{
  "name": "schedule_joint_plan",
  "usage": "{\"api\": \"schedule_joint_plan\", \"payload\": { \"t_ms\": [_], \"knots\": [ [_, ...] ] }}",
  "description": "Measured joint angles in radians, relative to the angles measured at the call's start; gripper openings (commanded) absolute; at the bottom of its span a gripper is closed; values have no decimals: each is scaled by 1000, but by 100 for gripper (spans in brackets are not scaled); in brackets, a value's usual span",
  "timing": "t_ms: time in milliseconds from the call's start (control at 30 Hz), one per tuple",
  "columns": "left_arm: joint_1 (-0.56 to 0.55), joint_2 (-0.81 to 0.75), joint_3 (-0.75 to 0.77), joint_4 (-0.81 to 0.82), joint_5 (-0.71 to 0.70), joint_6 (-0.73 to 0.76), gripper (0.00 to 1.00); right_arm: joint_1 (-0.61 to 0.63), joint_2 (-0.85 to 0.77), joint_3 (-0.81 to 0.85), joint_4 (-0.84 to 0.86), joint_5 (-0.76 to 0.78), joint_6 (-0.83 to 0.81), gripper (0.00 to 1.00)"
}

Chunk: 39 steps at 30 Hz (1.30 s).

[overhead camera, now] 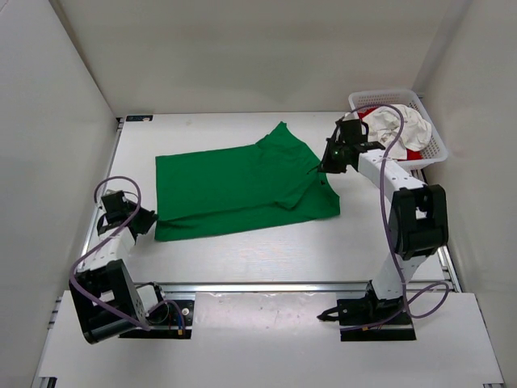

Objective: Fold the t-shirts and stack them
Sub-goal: Fold the flattened tshirt in 1/3 of the way

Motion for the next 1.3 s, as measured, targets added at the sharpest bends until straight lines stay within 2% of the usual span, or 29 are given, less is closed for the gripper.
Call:
{"api": "schedule_joint_plan", "payload": {
  "t_ms": [300,333,400,433,500,533,600,667,767,800,833,867,967,1000,1133,1200,1300],
  "knots": [
    [-6,101,6,53,-17,-18,1,-38,163,178,-10,0,-31,0],
    [-7,121,13,58,-16,-22,5,-39,182,196,-12,1,-35,0],
    [-9,166,31,66,-16,-20,20,-41,215,230,-16,0,-42,1],
    [-9,184,41,66,-14,-18,34,-41,235,249,-19,-2,-43,6],
    [-7,201,56,70,-7,-10,47,-40,267,279,-26,-7,-48,15],
    [-5,197,58,71,-6,-10,53,-40,282,291,-29,-7,-47,18],
    [3,167,58,62,-8,-1,57,-40,291,298,-35,-8,-45,30],
    [5,116,58,44,-18,12,56,-40,289,298,-40,-6,-46,36],
    [-8,11,56,11,-43,32,54,-38,243,257,-22,-2,-41,35],
    [-22,-29,50,9,-50,39,53,-39,208,216,-9,-1,-32,22],
    [-38,-76,39,3,-51,45,53,-39,147,146,18,0,-25,15],
    [-52,-126,17,5,-48,52,51,-40,74,58,43,-2,-13,0],
    [-50,-224,-72,-8,-23,64,51,-54,-162,-201,110,-3,33,0],
    [-39,-249,-108,-24,-20,67,51,-64,-224,-268,122,-9,49,4],
    [-40,-299,-214,-88,-3,52,54,-145,-384,-460,162,-49,101,33],
    [-42,-301,-237,-93,25,35,53,-171,-378,-454,139,-58,97,41],
    [-38,-289,-242,-76,52,16,53,-192,-341,-433,124,-108,80,43]
  ]
}}
